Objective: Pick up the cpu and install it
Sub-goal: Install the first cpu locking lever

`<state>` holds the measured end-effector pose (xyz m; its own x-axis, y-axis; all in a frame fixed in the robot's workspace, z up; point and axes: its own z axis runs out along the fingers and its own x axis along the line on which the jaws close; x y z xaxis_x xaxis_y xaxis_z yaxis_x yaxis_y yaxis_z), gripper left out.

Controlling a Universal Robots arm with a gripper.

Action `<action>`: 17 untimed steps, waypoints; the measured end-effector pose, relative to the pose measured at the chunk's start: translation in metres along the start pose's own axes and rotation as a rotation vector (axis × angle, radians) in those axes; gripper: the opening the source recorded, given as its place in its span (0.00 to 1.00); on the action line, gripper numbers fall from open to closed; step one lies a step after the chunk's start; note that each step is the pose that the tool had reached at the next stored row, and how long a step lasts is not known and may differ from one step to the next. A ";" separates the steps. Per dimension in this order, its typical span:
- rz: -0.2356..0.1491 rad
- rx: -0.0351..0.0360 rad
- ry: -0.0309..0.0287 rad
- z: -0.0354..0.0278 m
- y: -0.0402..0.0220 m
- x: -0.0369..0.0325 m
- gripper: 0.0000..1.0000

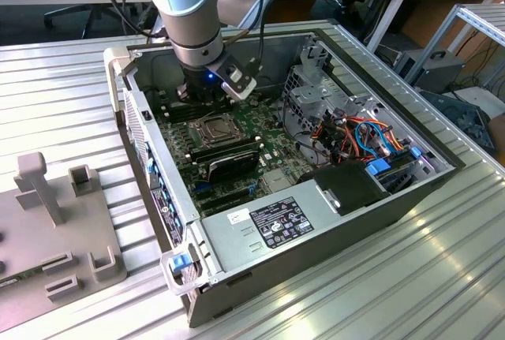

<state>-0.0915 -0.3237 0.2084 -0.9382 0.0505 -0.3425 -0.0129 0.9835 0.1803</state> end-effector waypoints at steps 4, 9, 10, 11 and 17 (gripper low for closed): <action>-0.004 -0.0014 0.0006 0.0013 -0.0003 0.0003 0.11; -0.008 -0.0031 0.0016 0.0030 -0.0005 0.0002 0.11; -0.009 -0.0035 0.0018 0.0035 -0.0005 0.0001 0.11; -0.010 -0.0038 0.0019 0.0038 -0.0005 -0.0001 0.11; -0.015 -0.0058 0.0028 0.0062 -0.0002 -0.0011 0.11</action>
<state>-0.0883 -0.3229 0.2031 -0.9388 0.0351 -0.3427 -0.0291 0.9831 0.1805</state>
